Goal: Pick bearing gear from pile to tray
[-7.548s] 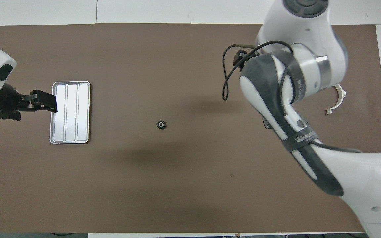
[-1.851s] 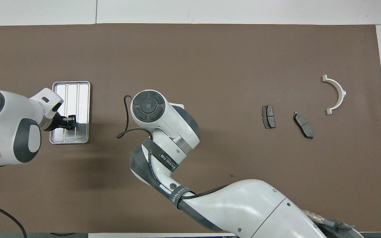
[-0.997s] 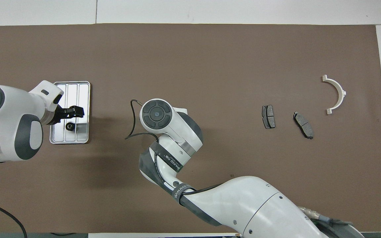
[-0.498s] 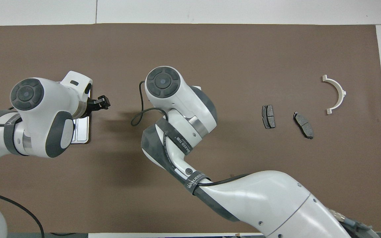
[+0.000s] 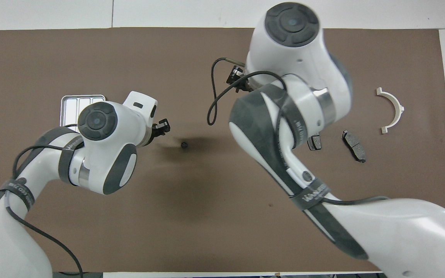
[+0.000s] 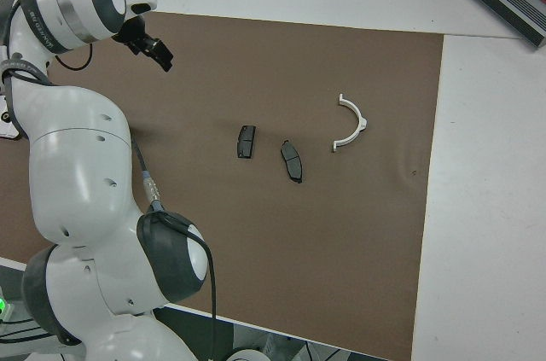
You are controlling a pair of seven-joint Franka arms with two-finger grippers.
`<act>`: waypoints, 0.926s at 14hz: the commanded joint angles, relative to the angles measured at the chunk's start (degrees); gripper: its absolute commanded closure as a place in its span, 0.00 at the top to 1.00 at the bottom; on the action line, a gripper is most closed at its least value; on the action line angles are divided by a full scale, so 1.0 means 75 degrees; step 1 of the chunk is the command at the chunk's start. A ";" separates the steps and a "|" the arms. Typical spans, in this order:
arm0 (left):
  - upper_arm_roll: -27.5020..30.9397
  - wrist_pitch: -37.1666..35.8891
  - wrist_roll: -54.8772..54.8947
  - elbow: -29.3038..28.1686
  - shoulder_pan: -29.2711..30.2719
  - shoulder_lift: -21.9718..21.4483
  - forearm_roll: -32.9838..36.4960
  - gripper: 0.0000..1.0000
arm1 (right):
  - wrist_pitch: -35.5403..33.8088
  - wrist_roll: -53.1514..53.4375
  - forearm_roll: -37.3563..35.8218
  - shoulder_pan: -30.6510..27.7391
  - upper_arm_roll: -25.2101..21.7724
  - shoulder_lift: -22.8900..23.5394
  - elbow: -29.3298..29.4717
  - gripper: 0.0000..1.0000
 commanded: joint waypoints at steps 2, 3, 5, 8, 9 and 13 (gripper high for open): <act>0.0148 -0.0064 -0.0465 0.0466 -0.0469 0.0677 0.0070 0.49 | -0.0155 -0.3335 0.0013 -0.1213 0.0073 -0.0402 -0.0363 1.00; 0.0159 -0.0017 -0.0465 0.0443 -0.0469 0.0689 0.0070 0.49 | -0.0155 -0.3853 -0.0010 -0.1436 0.0073 -0.0449 -0.0399 1.00; 0.0159 -0.0005 -0.0511 0.0443 -0.0469 0.0701 0.0070 0.48 | -0.0120 -0.4255 -0.0103 -0.1742 0.0073 -0.0473 -0.0399 1.00; 0.0159 0.0007 -0.0523 0.0431 -0.0469 0.0712 0.0070 0.47 | -0.0132 -0.4397 -0.0104 -0.2000 0.0073 -0.0485 -0.0399 1.00; 0.0159 0.0030 -0.0523 0.0431 -0.0469 0.0712 0.0070 0.47 | -0.0143 -0.4397 -0.0104 -0.2059 0.0073 -0.0520 -0.0399 1.00; 0.0159 0.0264 -0.0664 0.0384 -0.0469 0.0805 0.0082 0.44 | -0.0155 -0.4421 -0.0104 -0.2118 0.0073 -0.0695 -0.0411 1.00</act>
